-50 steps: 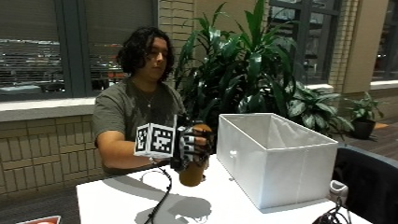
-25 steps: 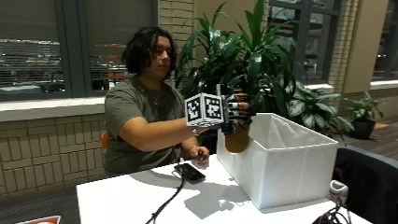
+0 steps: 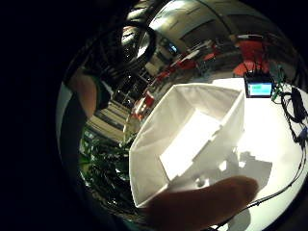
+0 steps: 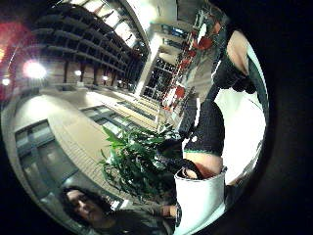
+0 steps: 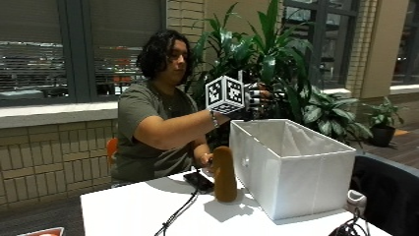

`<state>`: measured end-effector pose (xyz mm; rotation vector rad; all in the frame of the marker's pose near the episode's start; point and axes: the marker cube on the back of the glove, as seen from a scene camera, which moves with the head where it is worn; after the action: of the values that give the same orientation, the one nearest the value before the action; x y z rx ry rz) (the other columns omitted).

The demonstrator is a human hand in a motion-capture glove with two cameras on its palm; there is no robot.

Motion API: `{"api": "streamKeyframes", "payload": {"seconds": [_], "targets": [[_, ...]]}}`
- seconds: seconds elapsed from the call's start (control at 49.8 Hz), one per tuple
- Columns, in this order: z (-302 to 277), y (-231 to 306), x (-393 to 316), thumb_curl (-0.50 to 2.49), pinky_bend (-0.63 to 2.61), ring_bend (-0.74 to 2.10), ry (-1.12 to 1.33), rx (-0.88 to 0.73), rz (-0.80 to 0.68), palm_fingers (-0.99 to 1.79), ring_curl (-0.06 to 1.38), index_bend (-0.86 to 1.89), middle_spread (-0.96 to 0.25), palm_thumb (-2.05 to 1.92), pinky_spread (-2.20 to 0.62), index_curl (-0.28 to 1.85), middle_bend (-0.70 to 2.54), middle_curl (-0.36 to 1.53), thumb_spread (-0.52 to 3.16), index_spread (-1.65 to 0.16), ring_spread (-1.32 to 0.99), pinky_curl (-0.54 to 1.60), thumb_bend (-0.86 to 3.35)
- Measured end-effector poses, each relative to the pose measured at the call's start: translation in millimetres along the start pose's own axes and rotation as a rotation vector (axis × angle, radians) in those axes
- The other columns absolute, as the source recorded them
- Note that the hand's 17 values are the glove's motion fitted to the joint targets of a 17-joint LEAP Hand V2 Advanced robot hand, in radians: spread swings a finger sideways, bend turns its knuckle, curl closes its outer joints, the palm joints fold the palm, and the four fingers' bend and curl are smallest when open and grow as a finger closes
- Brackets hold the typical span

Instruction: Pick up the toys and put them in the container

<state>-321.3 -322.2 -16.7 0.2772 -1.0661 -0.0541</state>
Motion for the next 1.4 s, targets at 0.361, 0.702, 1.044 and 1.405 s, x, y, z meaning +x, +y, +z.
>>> {"api": "streamKeyframes", "payload": {"seconds": [0.361,0.702,1.044,1.405], "targets": [[-2.2,14.4,-3.0,0.45,0.74,0.96,0.030,-0.091,-0.018,0.76,0.40,0.32,-0.36,0.38,-0.31,0.52,0.53,0.69,1.55,-0.34,-0.37,0.35,0.14],[-54.5,90.7,63.7,0.45,0.75,0.97,0.225,-0.350,-0.068,0.78,0.41,0.27,-0.37,0.33,-0.32,0.59,0.51,0.73,1.53,-0.36,-0.37,0.36,0.10],[-49.8,144.2,202.4,0.35,0.66,0.85,0.776,-0.648,-0.183,0.48,0.40,0.25,-0.41,0.10,-0.30,0.65,0.51,0.74,1.40,-0.38,-0.40,0.37,-0.03],[-37.8,122.6,245.8,0.33,0.98,1.02,1.194,-0.592,-0.288,0.39,0.43,0.01,-0.34,-0.04,-0.37,0.43,0.30,0.63,1.07,-0.36,-0.45,0.43,-0.05]]}}
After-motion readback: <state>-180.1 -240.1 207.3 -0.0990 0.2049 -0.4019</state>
